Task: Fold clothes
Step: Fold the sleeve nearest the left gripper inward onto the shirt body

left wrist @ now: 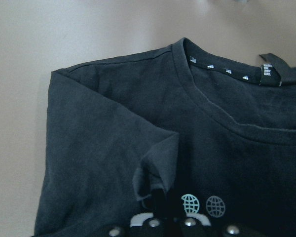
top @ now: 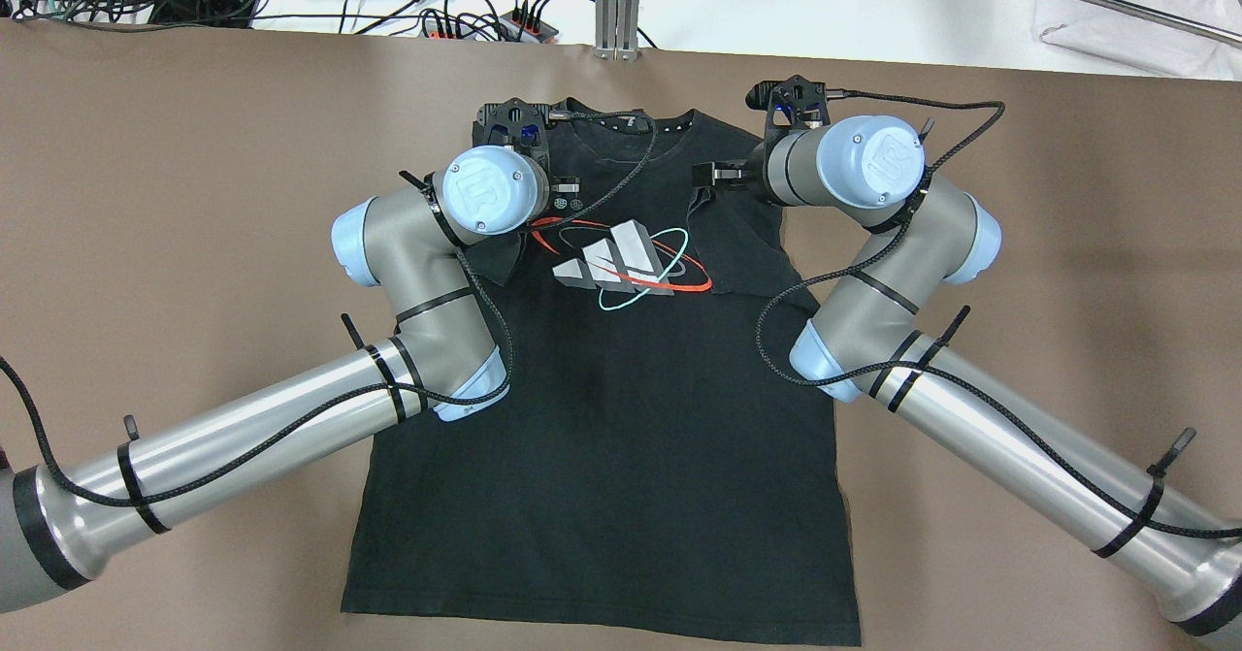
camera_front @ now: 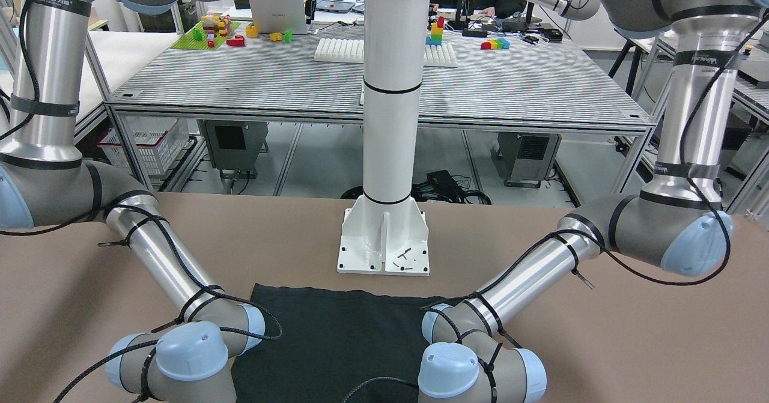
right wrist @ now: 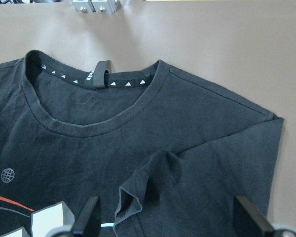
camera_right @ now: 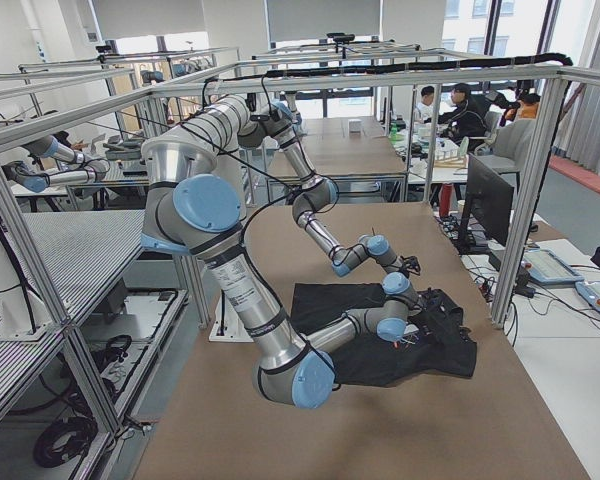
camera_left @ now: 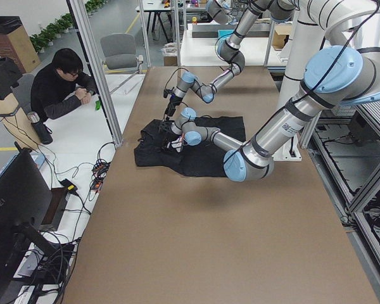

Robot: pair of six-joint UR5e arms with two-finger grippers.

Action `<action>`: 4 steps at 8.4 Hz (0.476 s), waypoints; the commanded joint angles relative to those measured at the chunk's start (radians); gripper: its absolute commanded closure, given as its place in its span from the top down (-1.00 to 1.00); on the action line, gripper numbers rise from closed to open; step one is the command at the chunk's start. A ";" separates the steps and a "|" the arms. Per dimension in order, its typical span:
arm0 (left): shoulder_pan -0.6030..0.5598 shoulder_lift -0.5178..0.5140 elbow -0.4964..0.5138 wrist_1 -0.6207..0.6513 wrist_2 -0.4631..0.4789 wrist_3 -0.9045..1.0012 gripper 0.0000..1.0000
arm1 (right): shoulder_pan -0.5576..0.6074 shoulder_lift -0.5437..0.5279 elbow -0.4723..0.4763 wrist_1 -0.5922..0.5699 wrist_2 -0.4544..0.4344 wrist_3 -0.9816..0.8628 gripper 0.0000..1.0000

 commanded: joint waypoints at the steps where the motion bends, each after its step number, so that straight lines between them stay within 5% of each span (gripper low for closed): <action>1: -0.003 -0.017 0.014 0.000 0.003 -0.005 -0.96 | 0.000 0.000 -0.003 0.000 0.000 -0.003 0.88; 2: -0.006 -0.019 0.019 -0.001 0.002 -0.004 -0.97 | -0.001 0.000 -0.003 0.000 0.000 -0.004 0.88; 3: -0.012 -0.020 0.019 -0.004 0.000 -0.001 -0.63 | -0.001 0.000 -0.003 0.000 0.000 -0.004 0.88; 4: -0.018 -0.028 0.017 -0.011 -0.006 0.010 0.87 | 0.000 0.000 -0.003 0.000 0.000 -0.003 0.88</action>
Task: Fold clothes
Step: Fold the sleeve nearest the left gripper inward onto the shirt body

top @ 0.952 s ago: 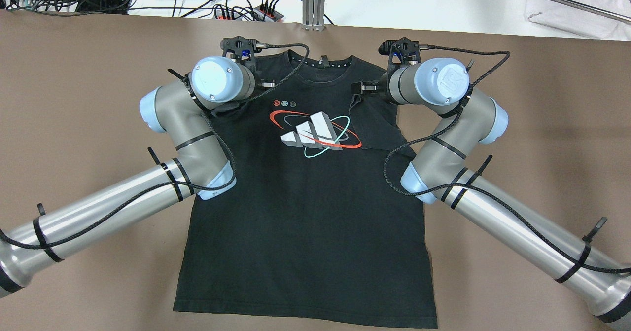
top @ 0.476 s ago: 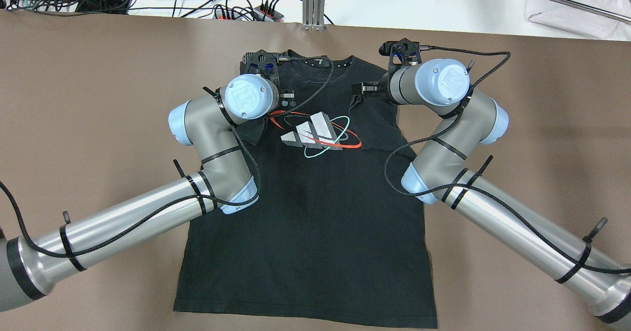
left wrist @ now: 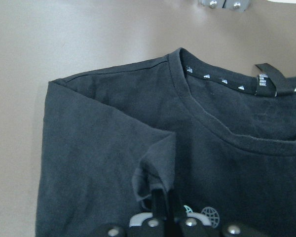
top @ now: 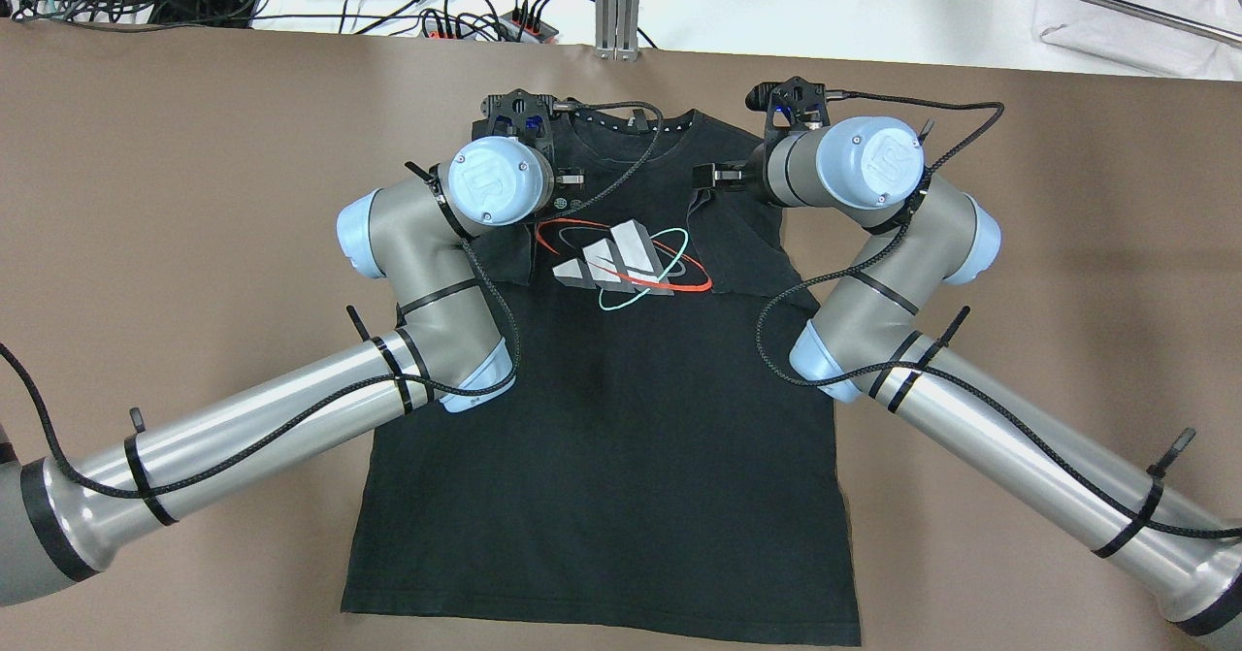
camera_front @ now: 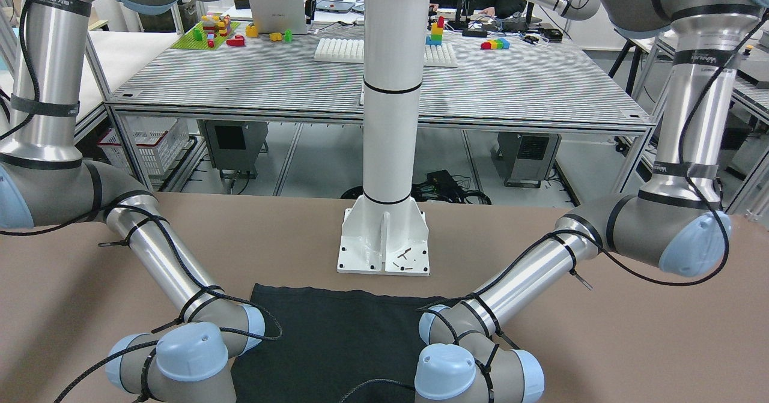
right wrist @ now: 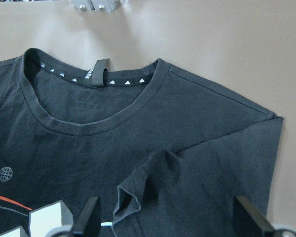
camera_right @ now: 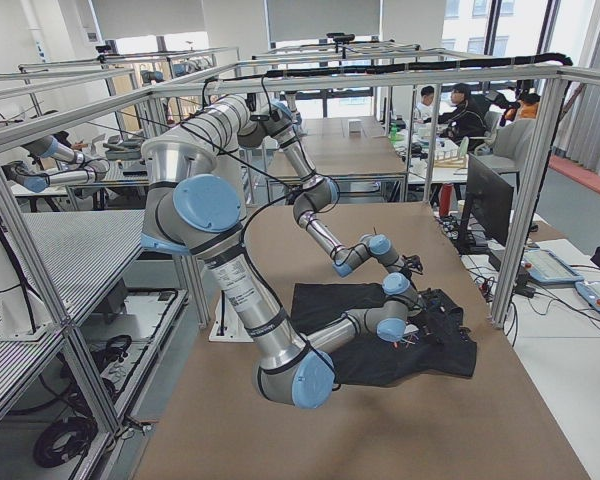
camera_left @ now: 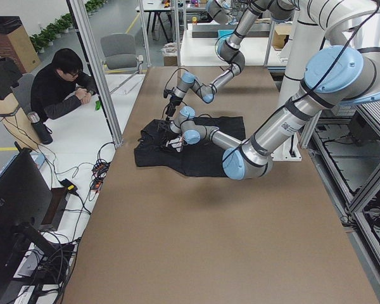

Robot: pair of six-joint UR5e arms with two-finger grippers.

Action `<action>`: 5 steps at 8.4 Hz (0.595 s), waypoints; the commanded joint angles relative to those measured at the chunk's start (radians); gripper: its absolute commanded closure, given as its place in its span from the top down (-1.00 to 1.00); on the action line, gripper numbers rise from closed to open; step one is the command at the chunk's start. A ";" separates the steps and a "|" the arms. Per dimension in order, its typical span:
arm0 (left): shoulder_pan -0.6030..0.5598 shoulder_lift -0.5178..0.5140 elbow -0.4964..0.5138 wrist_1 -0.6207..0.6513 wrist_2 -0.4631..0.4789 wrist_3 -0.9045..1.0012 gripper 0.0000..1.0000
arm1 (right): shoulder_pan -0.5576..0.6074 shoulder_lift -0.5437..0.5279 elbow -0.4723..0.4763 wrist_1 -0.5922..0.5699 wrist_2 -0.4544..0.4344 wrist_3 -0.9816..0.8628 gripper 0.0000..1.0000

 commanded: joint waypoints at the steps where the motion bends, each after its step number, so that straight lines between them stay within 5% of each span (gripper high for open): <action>1: -0.022 -0.034 -0.001 -0.008 -0.015 0.004 0.89 | 0.001 -0.002 0.000 0.000 0.000 0.001 0.88; 5: -0.077 -0.083 -0.018 -0.061 -0.152 -0.016 0.89 | 0.050 -0.017 0.000 -0.002 0.024 0.005 0.88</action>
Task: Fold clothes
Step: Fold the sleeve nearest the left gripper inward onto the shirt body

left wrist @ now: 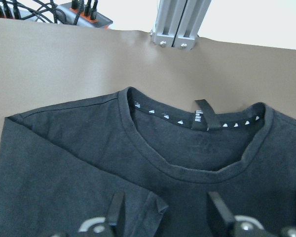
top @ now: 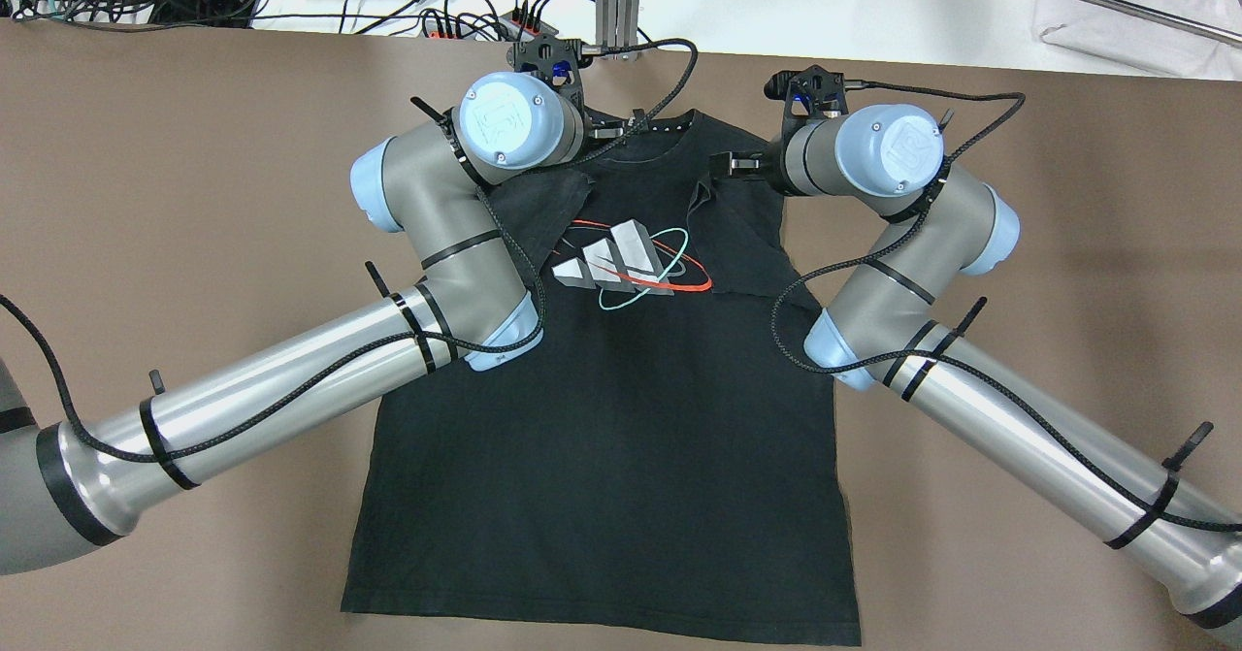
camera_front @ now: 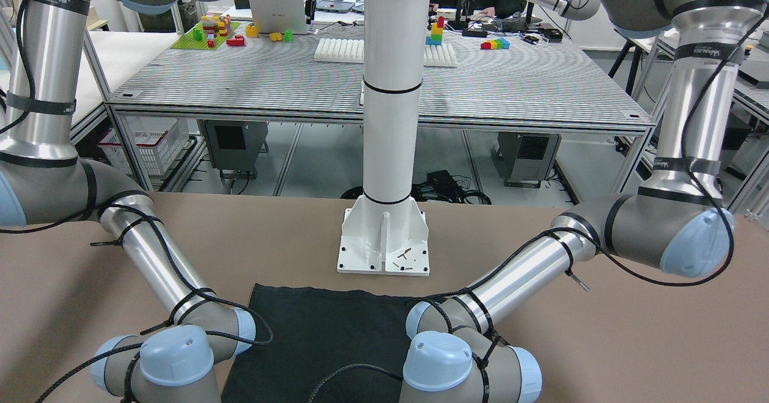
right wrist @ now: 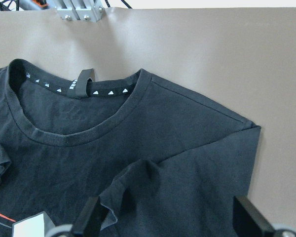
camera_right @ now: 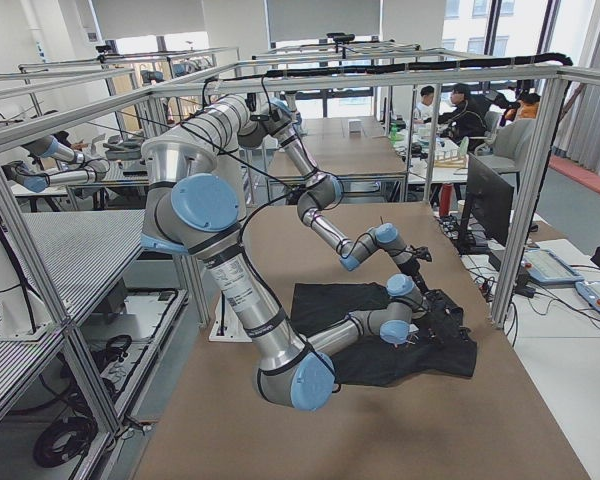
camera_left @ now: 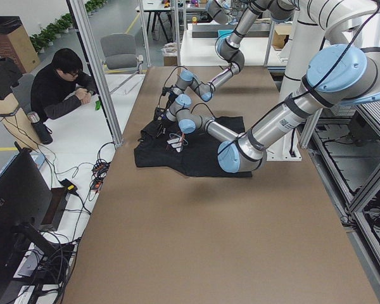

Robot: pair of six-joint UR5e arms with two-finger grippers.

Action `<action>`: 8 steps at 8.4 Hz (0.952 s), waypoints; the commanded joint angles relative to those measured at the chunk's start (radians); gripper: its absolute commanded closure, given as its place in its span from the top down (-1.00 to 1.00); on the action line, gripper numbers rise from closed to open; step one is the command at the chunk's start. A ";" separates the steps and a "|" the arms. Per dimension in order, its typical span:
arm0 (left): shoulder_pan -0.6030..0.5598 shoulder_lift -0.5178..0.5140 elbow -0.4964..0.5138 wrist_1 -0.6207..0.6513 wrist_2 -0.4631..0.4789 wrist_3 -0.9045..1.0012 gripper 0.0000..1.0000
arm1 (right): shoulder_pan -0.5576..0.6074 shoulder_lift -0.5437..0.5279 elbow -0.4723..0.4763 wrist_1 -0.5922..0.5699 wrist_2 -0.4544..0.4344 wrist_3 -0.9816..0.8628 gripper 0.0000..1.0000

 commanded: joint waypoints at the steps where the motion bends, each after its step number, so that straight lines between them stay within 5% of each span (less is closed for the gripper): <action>1: -0.067 0.007 -0.049 -0.039 -0.143 -0.010 0.89 | 0.052 -0.008 0.001 -0.006 0.092 0.010 0.88; 4: -0.104 0.230 -0.334 -0.028 -0.262 -0.059 0.89 | 0.175 -0.092 0.132 -0.064 0.328 0.008 0.88; 6: -0.101 0.459 -0.633 0.056 -0.320 -0.116 0.89 | 0.163 -0.216 0.348 -0.144 0.369 0.008 0.88; 8: -0.101 0.555 -0.730 0.101 -0.317 -0.180 0.89 | 0.120 -0.315 0.418 -0.155 0.384 0.008 0.88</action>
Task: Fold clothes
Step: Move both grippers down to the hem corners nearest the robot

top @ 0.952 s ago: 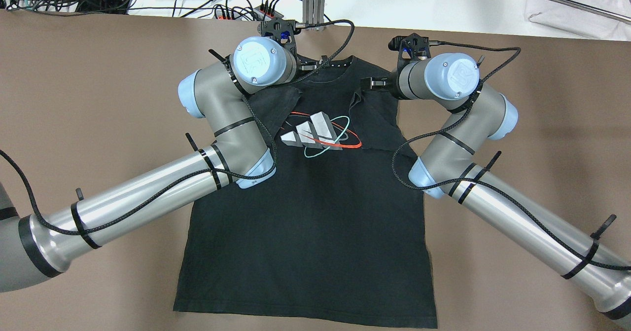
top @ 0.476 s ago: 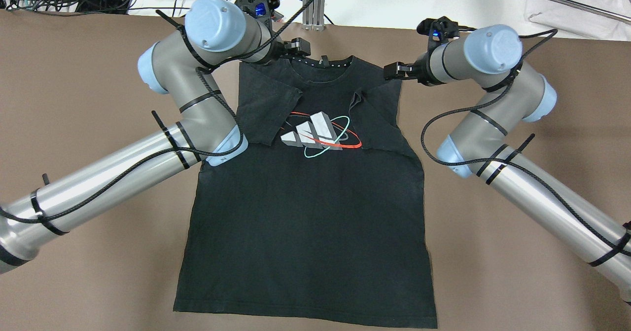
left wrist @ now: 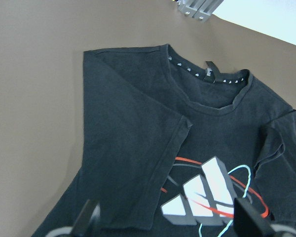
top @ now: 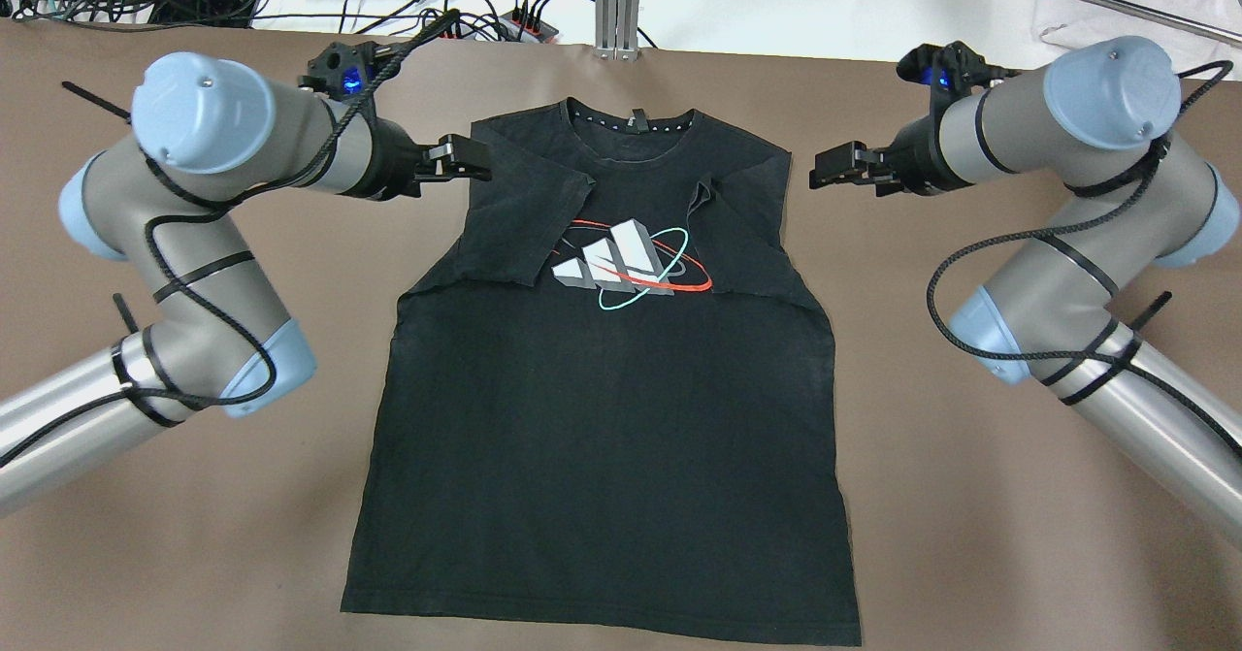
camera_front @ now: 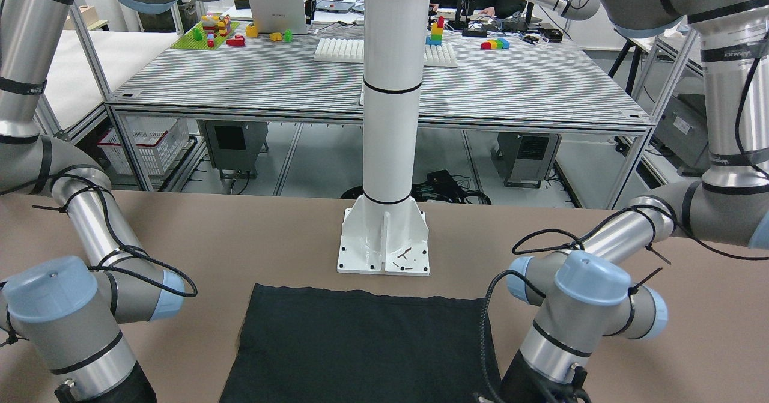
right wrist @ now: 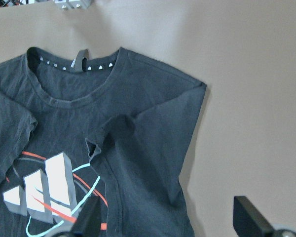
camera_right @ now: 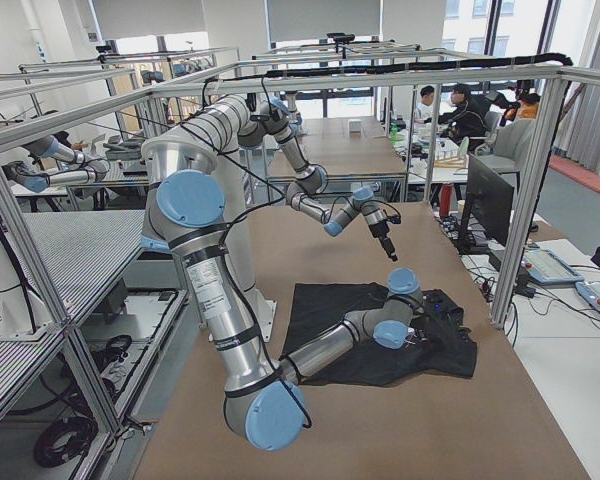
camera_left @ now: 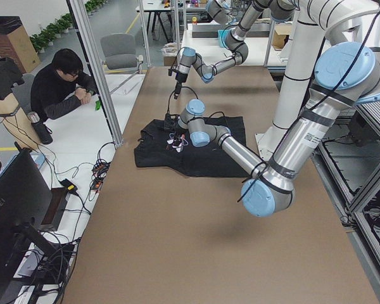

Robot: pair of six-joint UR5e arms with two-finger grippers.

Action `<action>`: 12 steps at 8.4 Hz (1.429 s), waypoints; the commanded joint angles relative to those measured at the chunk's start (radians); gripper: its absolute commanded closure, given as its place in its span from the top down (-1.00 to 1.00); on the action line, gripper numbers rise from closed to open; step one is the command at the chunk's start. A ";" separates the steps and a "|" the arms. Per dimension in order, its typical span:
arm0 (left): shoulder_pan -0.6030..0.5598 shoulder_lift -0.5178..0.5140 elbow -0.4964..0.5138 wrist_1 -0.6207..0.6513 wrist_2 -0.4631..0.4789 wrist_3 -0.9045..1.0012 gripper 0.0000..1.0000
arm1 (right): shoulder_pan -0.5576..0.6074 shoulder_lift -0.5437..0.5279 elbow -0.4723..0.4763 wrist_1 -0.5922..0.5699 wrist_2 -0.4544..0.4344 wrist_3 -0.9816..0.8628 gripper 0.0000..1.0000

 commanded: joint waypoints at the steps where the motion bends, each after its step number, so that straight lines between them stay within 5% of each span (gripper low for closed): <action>1: 0.003 0.178 -0.168 0.041 0.003 -0.109 0.89 | -0.089 -0.134 0.142 -0.011 0.032 0.006 0.88; 4: 0.078 0.275 -0.276 0.050 0.066 -0.142 0.89 | -0.200 -0.319 0.380 -0.008 0.006 0.259 0.88; 6: 0.121 0.281 -0.300 0.088 0.071 -0.139 0.89 | -0.293 -0.453 0.395 0.037 -0.051 0.253 0.89; 9: 0.213 0.287 -0.368 0.100 0.137 -0.139 0.89 | -0.451 -0.634 0.382 0.309 -0.091 0.343 0.89; 12: 0.215 0.286 -0.370 0.117 0.139 -0.138 0.89 | -0.673 -0.627 0.379 0.317 -0.277 0.416 0.89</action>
